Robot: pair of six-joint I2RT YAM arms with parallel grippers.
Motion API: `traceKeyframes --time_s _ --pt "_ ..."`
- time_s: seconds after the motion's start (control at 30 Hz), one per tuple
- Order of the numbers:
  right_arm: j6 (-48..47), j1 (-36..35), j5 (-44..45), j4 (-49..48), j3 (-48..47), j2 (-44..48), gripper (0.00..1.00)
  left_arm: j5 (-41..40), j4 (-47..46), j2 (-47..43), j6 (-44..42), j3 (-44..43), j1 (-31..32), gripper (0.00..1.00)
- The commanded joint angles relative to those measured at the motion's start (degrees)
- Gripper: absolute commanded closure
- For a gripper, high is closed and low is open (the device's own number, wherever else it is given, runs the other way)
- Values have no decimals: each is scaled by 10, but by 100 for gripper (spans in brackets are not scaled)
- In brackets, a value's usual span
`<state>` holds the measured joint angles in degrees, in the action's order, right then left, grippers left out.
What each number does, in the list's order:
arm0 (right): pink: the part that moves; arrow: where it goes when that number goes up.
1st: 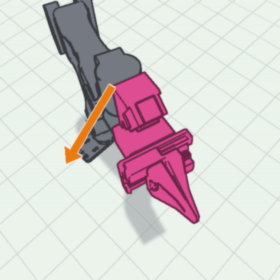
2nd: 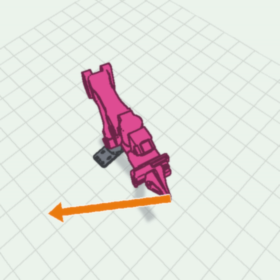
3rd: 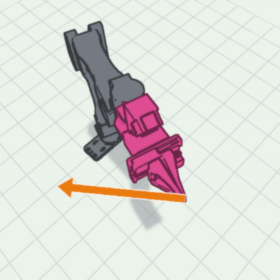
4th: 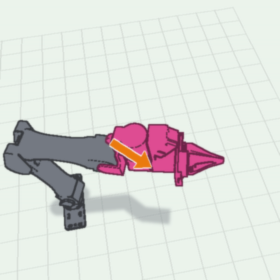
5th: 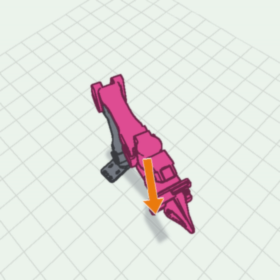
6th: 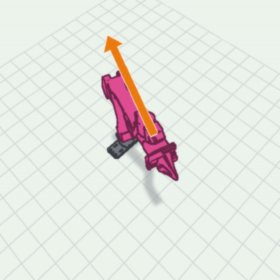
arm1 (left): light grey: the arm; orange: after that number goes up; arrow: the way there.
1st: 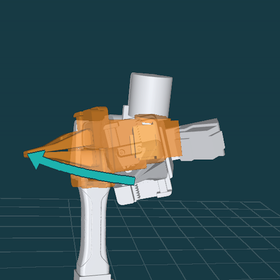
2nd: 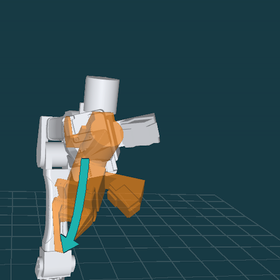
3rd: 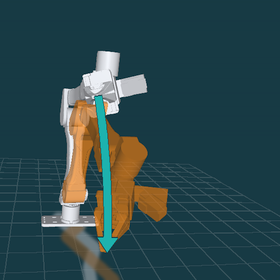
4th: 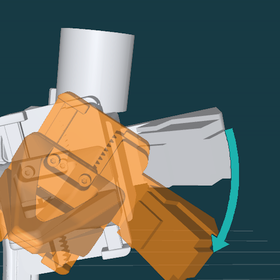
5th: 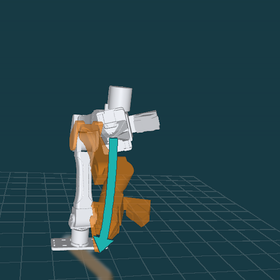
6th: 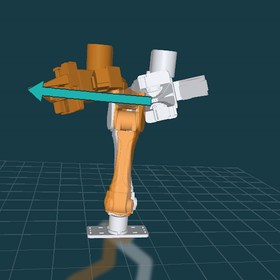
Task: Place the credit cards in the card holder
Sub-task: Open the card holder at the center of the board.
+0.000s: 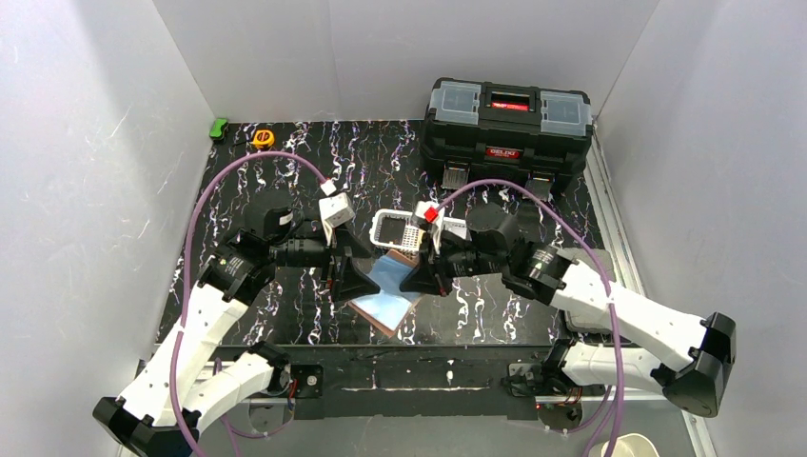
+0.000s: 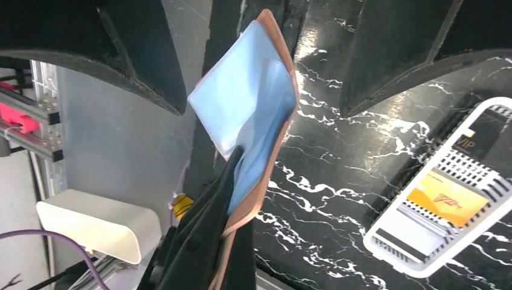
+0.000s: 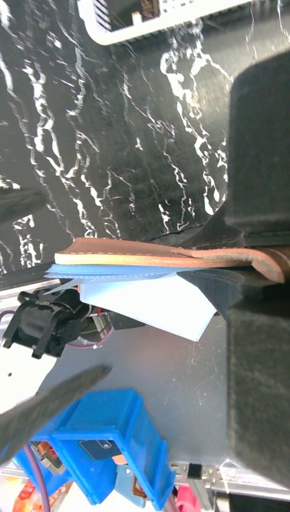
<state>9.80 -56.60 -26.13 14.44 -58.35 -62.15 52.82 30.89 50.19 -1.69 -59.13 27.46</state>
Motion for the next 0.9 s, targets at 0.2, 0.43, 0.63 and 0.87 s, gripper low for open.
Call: traceKeyframes --time_s 0.2,0.43,0.63,0.87 --pt "162 11 3 -269 206 -12 93 -94 30 -16 -181 36 -1 2" --pt "273 24 -10 -447 278 -126 92 -105 36 -24 -364 108 1 2" --pt "334 26 22 -550 298 -224 90 -94 59 2 -450 112 2 2" --pt "354 33 106 -551 338 -235 79 -94 73 10 -500 119 3 2"
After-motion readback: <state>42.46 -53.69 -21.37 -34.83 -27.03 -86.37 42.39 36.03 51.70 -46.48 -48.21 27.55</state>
